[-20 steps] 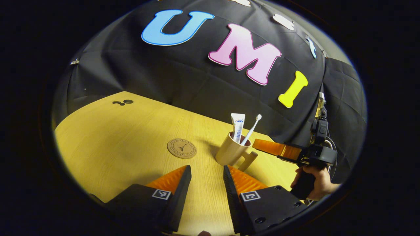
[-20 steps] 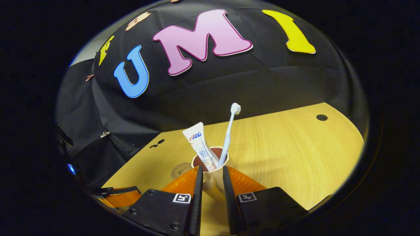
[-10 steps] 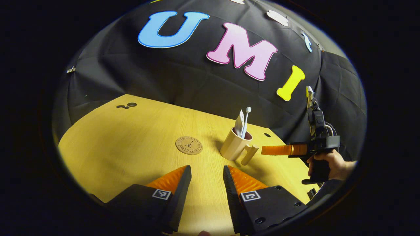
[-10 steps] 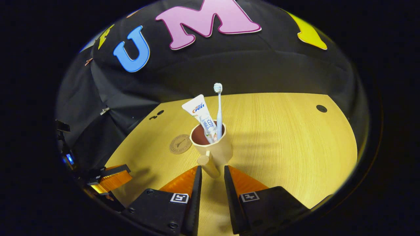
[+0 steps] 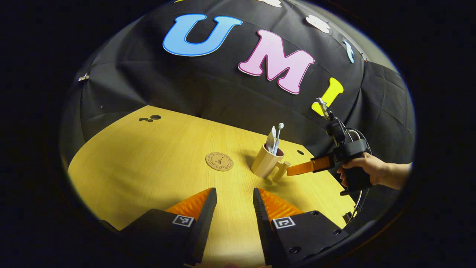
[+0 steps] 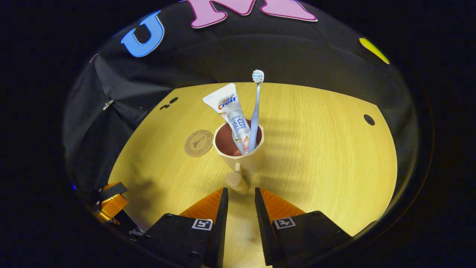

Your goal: Put the toothbrush and toothpaste on the desktop into the cup, then pick up the cup and place it on the coaster on the desktop.

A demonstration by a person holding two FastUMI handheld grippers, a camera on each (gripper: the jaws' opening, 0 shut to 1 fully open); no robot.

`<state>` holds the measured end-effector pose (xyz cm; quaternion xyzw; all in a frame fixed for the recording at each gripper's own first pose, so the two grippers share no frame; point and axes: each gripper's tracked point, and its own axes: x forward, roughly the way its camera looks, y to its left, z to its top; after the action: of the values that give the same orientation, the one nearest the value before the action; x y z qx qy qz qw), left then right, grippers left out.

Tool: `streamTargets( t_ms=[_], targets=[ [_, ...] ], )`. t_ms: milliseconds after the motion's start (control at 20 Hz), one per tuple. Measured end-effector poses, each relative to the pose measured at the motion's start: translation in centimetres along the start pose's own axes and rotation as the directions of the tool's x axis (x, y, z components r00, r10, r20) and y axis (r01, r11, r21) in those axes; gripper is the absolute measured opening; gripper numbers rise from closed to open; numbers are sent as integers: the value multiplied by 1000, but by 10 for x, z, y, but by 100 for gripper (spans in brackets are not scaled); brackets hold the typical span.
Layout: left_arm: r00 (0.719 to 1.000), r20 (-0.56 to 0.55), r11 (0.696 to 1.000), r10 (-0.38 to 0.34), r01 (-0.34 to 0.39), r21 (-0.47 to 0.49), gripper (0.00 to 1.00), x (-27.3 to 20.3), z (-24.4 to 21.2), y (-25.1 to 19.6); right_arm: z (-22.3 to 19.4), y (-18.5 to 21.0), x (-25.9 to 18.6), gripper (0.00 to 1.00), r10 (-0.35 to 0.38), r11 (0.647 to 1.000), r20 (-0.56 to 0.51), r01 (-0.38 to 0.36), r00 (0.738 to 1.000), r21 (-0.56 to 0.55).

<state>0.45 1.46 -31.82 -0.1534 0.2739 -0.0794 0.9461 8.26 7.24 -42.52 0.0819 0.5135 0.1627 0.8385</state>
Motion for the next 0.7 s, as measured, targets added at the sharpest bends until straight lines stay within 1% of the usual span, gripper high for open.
streamTargets(
  t_ms=[150, 300, 450, 600, 650, 700],
  targets=[
    [1000, -7, 1000, -7, 7, -12, 63, -11, -3, 7, -2, 1, 10, 45, -17, 1000, -73, 15, 997, -27],
    [1000, -14, 1000, -11, 10, -22, 63, -17, -8, 13, 1, 4, 23, 45, -37, 999, -110, 33, 993, -38],
    [1000, -18, 999, -21, 20, -40, 63, -21, -11, 18, -3, 4, 36, 45, -60, 996, -174, 49, 983, -69],
    [999, -29, 998, -29, 28, -51, 63, -23, -16, 23, -4, 3, 45, 45, -98, 991, -213, 77, 972, -105],
    [999, -31, 998, -28, 27, -51, 63, -23, -16, 26, -4, 3, 47, 50, -107, 990, -224, 84, 969, -110],
    [999, -32, 999, -26, 25, -47, 63, -24, -17, 29, -3, 3, 51, 45, -114, 989, -233, 88, 966, -116]
  ],
)
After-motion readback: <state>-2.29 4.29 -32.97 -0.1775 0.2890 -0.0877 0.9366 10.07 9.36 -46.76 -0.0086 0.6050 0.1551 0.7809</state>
